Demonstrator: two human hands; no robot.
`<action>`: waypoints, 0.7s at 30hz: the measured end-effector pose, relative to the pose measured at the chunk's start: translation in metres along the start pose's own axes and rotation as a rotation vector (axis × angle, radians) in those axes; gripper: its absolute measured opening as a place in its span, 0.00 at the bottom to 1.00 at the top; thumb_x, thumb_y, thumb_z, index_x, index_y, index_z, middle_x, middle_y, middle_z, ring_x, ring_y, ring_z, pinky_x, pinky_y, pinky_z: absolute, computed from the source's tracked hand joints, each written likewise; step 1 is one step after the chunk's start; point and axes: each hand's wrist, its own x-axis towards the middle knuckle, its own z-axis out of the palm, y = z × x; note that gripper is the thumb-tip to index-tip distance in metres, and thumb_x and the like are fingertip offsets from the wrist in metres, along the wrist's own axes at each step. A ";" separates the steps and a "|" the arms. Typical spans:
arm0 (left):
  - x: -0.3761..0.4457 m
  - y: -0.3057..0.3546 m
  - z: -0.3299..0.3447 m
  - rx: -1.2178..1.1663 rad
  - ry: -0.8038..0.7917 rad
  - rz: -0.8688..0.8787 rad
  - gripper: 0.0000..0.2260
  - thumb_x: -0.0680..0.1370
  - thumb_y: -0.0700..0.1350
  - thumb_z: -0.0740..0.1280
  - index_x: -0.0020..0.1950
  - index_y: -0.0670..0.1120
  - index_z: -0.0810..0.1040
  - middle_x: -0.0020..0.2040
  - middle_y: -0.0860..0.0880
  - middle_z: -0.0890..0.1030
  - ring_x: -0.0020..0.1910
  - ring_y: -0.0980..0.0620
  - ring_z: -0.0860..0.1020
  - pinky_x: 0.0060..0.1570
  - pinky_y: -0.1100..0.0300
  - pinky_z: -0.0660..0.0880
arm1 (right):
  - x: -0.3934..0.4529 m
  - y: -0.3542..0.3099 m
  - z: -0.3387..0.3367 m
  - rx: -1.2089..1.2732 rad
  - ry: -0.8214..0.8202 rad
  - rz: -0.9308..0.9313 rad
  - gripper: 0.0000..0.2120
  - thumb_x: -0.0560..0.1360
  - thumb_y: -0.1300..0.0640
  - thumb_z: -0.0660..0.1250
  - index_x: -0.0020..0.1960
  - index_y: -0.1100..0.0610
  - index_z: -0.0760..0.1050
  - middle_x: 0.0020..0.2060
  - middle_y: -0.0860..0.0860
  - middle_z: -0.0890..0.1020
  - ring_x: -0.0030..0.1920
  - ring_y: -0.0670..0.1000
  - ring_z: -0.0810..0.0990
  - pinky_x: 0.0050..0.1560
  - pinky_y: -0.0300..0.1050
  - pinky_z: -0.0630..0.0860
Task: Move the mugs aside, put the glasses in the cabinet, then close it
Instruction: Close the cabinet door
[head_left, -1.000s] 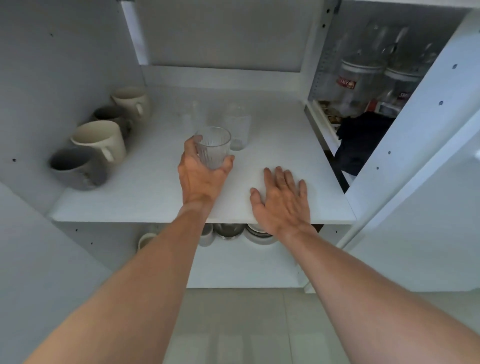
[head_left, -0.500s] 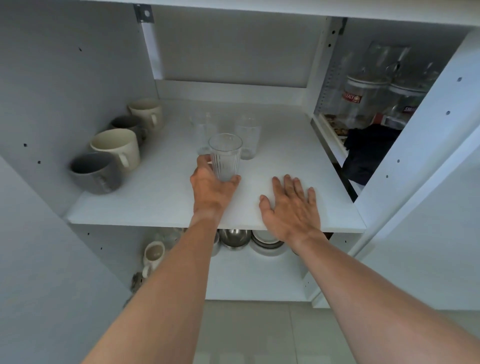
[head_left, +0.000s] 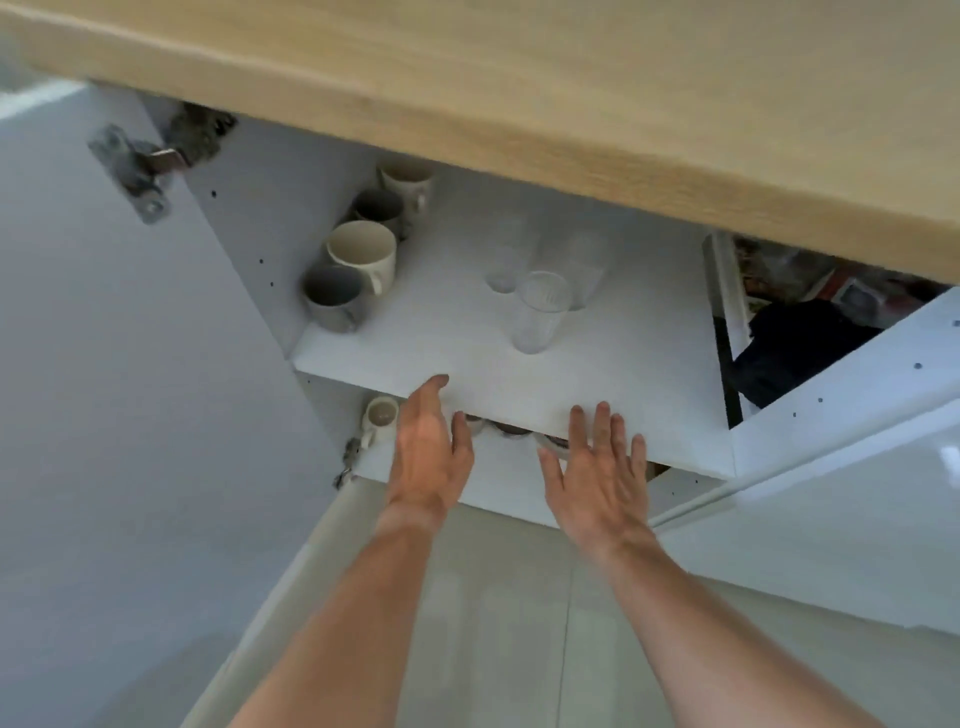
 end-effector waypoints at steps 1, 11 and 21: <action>-0.016 -0.003 -0.020 0.054 0.002 -0.003 0.20 0.80 0.42 0.61 0.72 0.47 0.66 0.68 0.45 0.72 0.66 0.48 0.71 0.64 0.62 0.65 | -0.014 -0.007 -0.007 0.002 -0.027 -0.016 0.33 0.82 0.38 0.44 0.81 0.55 0.46 0.81 0.59 0.46 0.81 0.59 0.47 0.79 0.59 0.44; -0.180 0.008 -0.243 0.442 0.083 -0.313 0.19 0.80 0.41 0.60 0.72 0.41 0.69 0.74 0.41 0.66 0.73 0.42 0.65 0.71 0.49 0.59 | -0.168 -0.109 -0.113 0.116 -0.178 -0.274 0.34 0.81 0.38 0.48 0.81 0.54 0.48 0.81 0.59 0.49 0.80 0.58 0.50 0.79 0.58 0.45; -0.278 0.059 -0.403 0.504 0.421 -0.526 0.19 0.79 0.38 0.60 0.71 0.43 0.71 0.75 0.42 0.67 0.73 0.41 0.64 0.72 0.48 0.59 | -0.273 -0.237 -0.226 0.120 -0.160 -0.743 0.33 0.81 0.41 0.51 0.81 0.54 0.48 0.81 0.59 0.48 0.80 0.59 0.50 0.79 0.59 0.47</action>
